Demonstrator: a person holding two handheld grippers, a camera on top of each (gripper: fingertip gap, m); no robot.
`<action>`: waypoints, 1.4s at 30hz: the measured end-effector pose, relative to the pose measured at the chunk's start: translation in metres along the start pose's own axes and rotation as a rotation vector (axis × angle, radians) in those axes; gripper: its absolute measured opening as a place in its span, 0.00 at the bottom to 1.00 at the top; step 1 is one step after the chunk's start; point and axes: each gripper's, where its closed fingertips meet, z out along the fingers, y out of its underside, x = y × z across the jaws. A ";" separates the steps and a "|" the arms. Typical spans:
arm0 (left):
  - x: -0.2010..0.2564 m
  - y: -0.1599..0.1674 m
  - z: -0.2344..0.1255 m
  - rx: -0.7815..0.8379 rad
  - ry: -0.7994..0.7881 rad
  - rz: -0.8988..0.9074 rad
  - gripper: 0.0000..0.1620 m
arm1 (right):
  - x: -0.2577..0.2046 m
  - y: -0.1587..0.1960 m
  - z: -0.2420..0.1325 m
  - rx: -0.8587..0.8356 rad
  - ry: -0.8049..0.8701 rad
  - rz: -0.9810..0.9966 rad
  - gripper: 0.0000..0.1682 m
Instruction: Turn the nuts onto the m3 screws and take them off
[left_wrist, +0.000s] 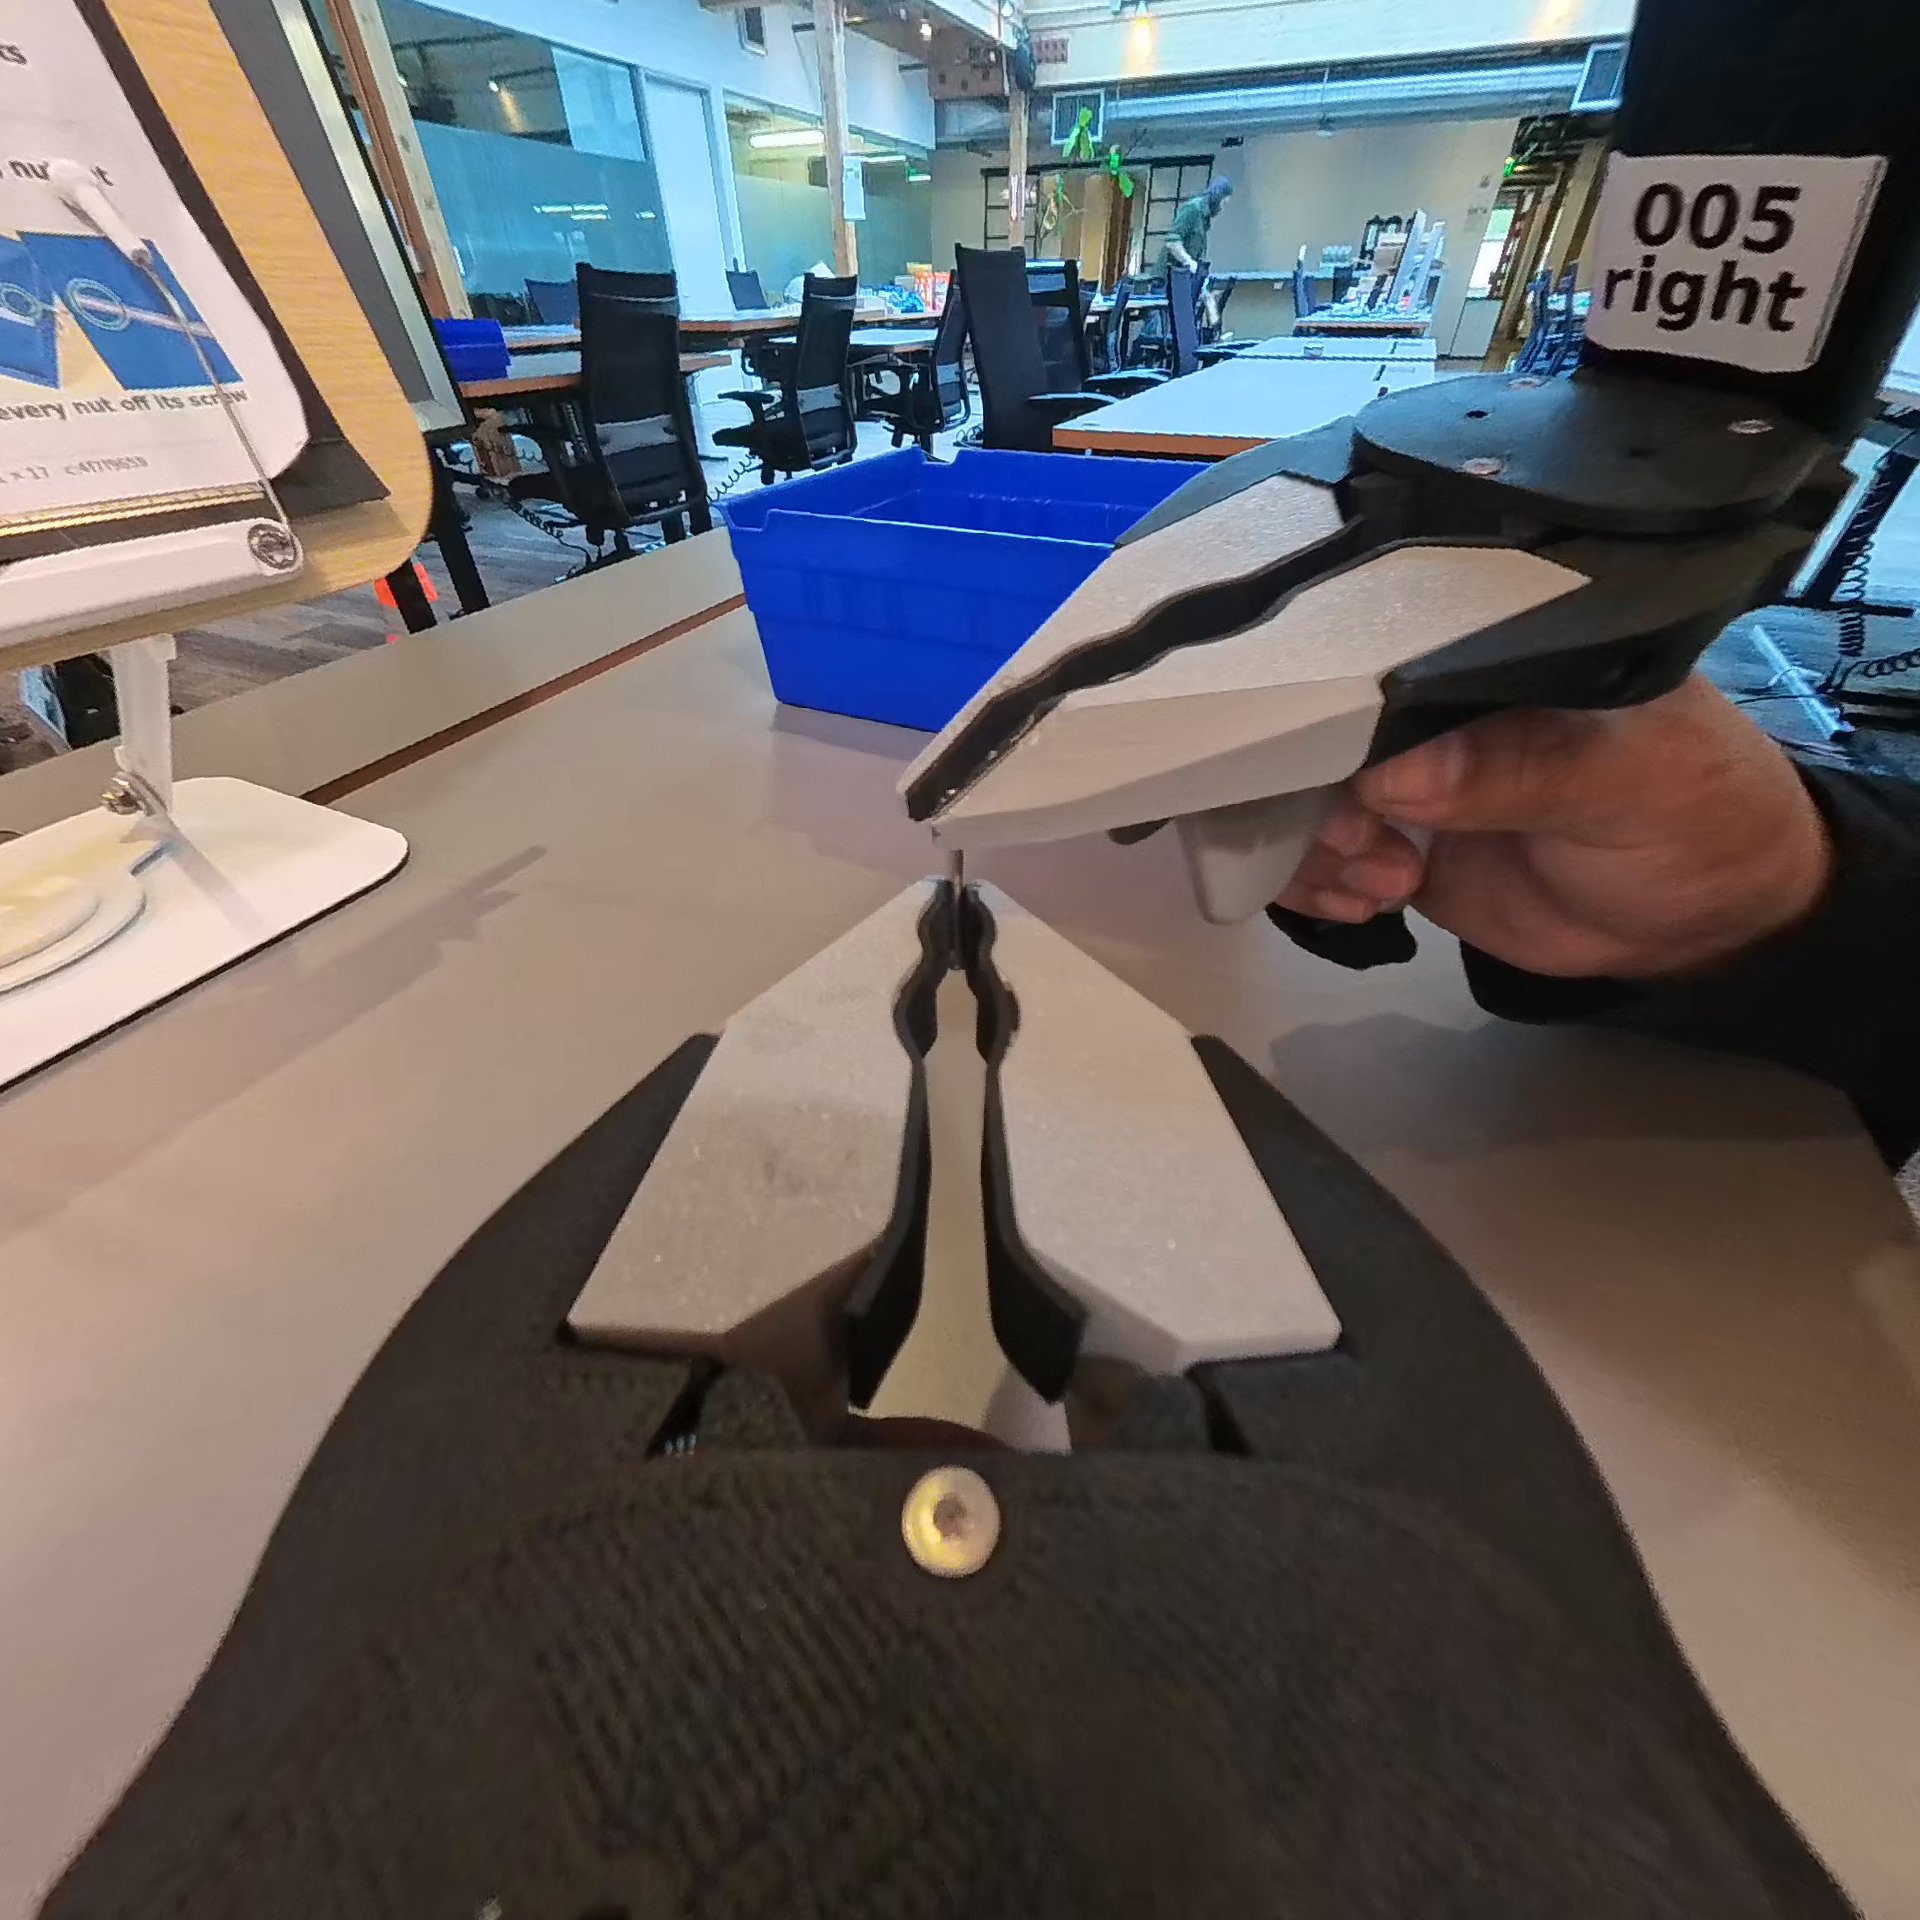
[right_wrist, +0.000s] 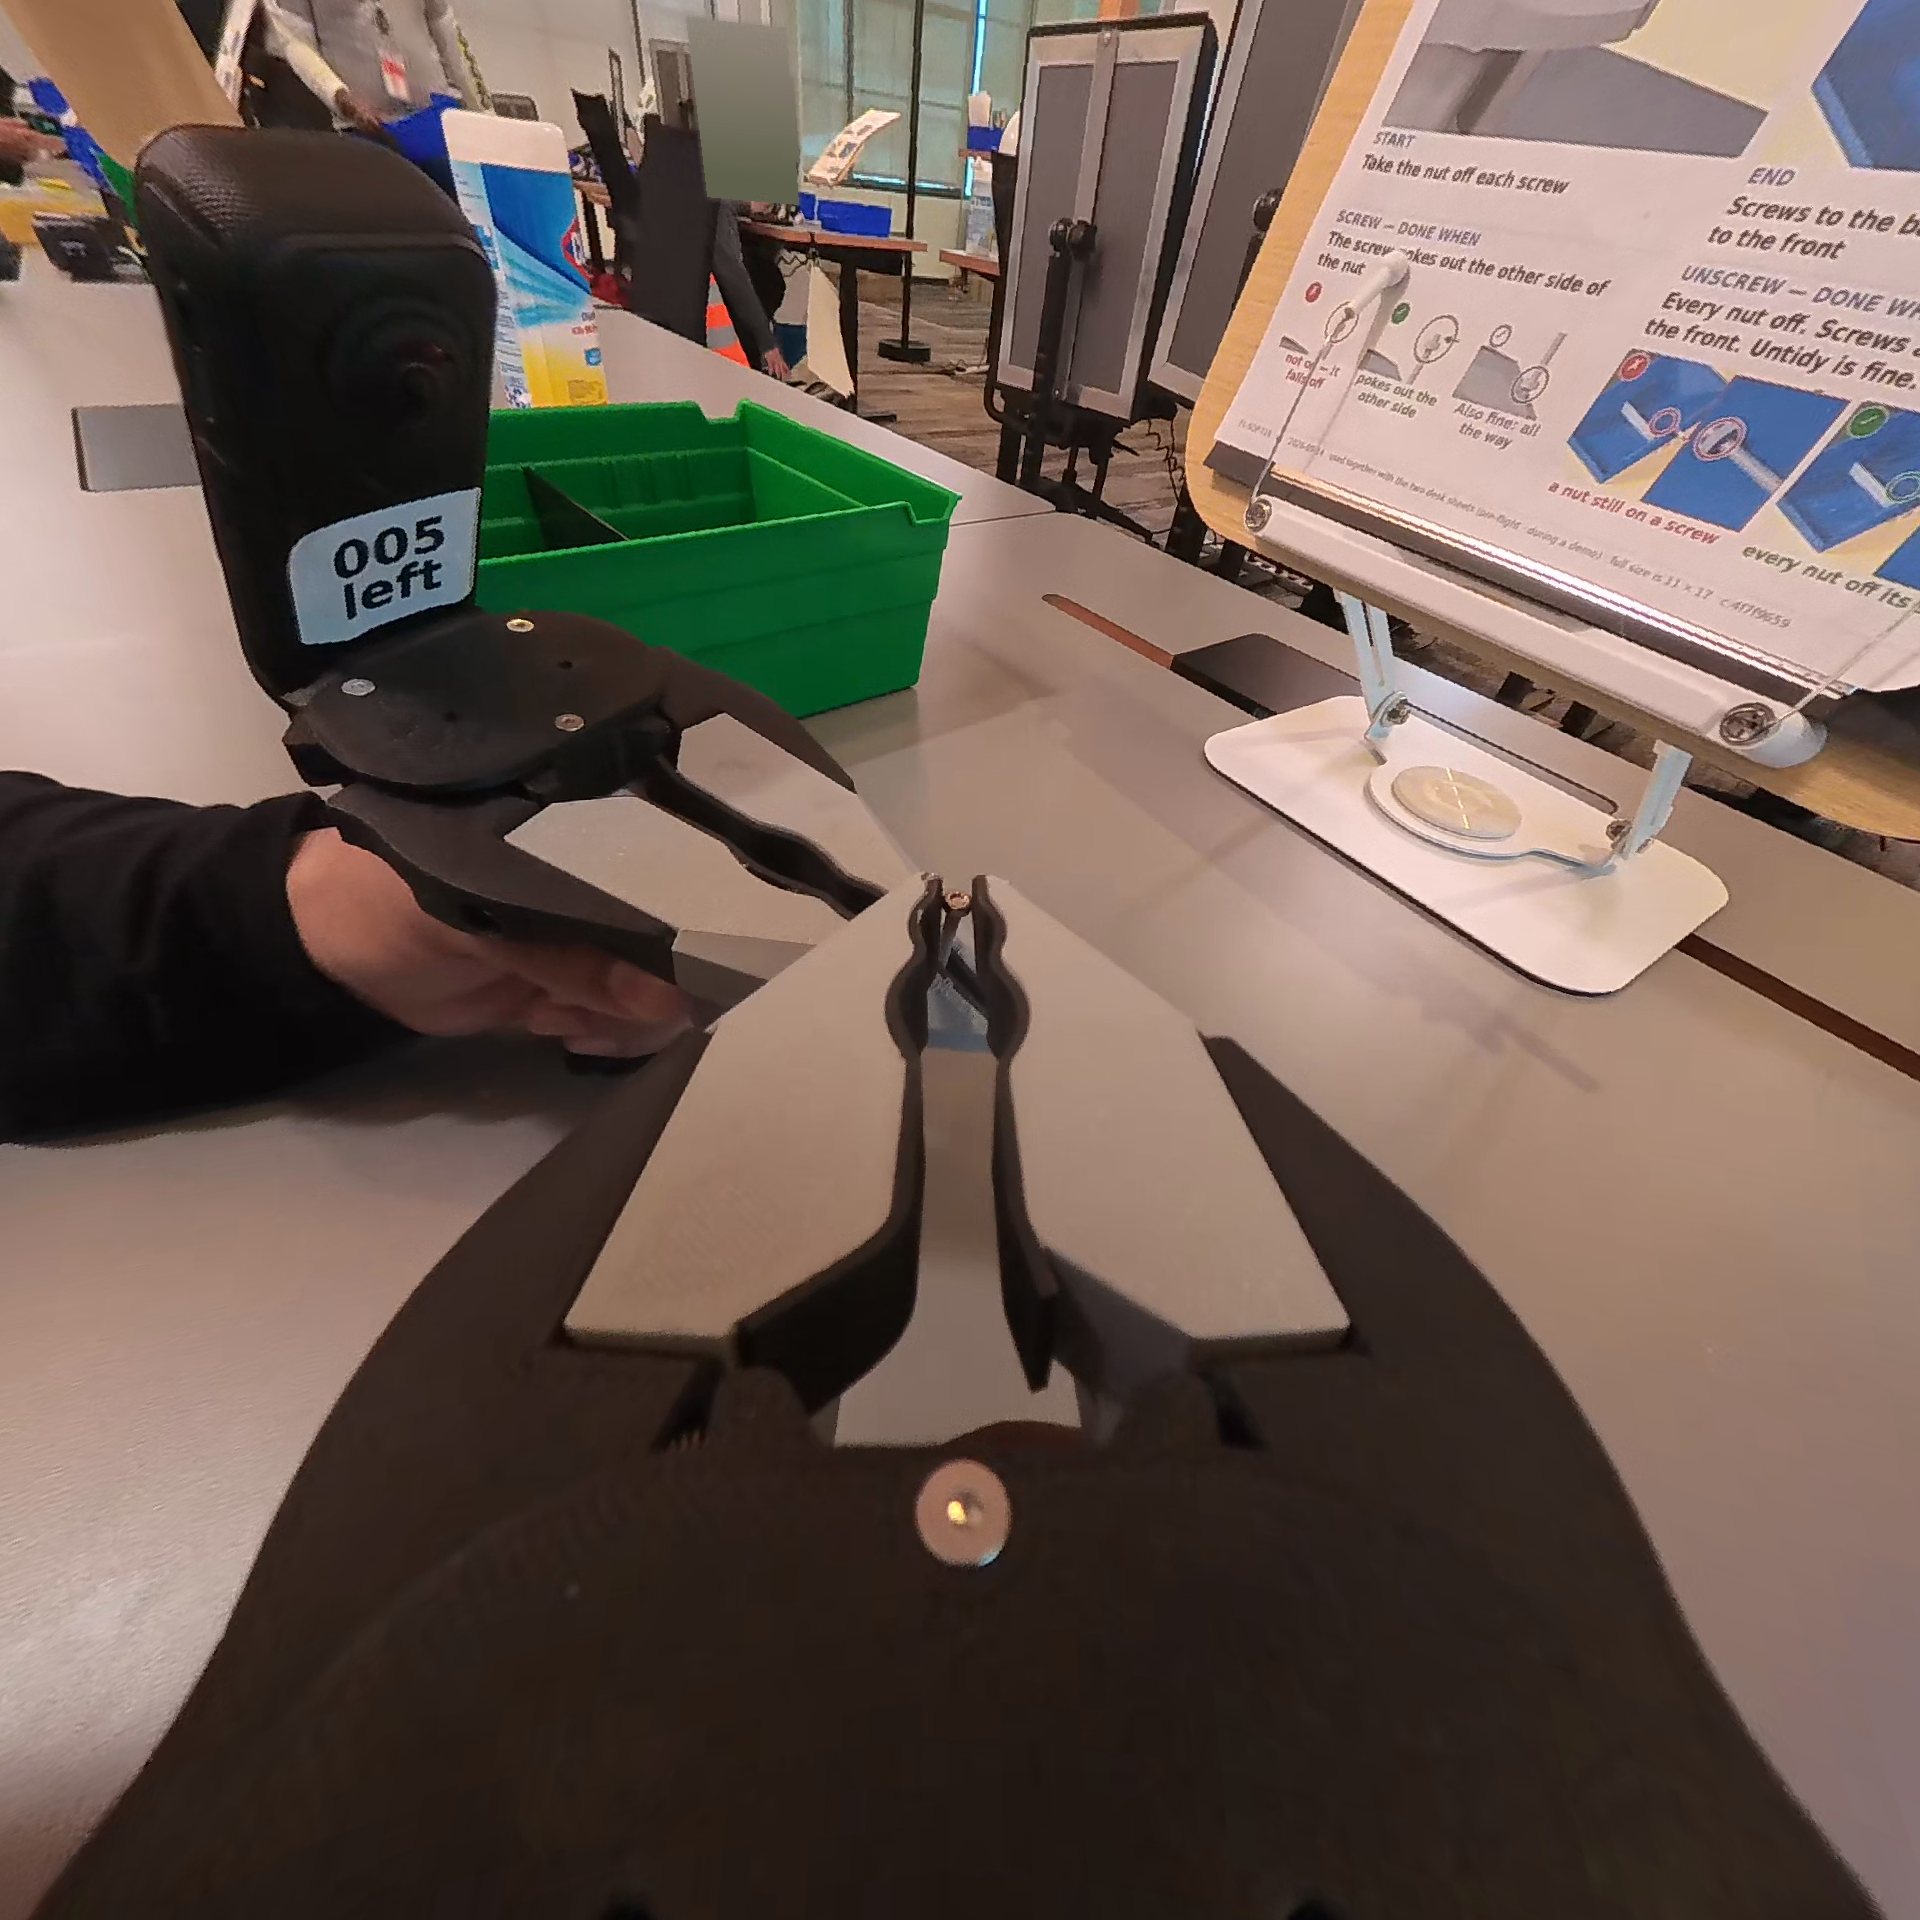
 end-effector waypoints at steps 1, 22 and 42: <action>0.001 0.000 0.000 0.003 0.006 -0.005 0.00 | 0.000 0.000 0.000 0.001 -0.001 -0.001 0.01; 0.028 -0.015 -0.008 0.083 0.220 -0.050 0.00 | -0.017 -0.027 -0.035 0.123 -0.444 -0.039 0.05; 0.056 -0.020 -0.016 0.098 0.386 -0.040 0.00 | -0.041 -0.019 -0.041 0.113 -0.751 -0.051 0.03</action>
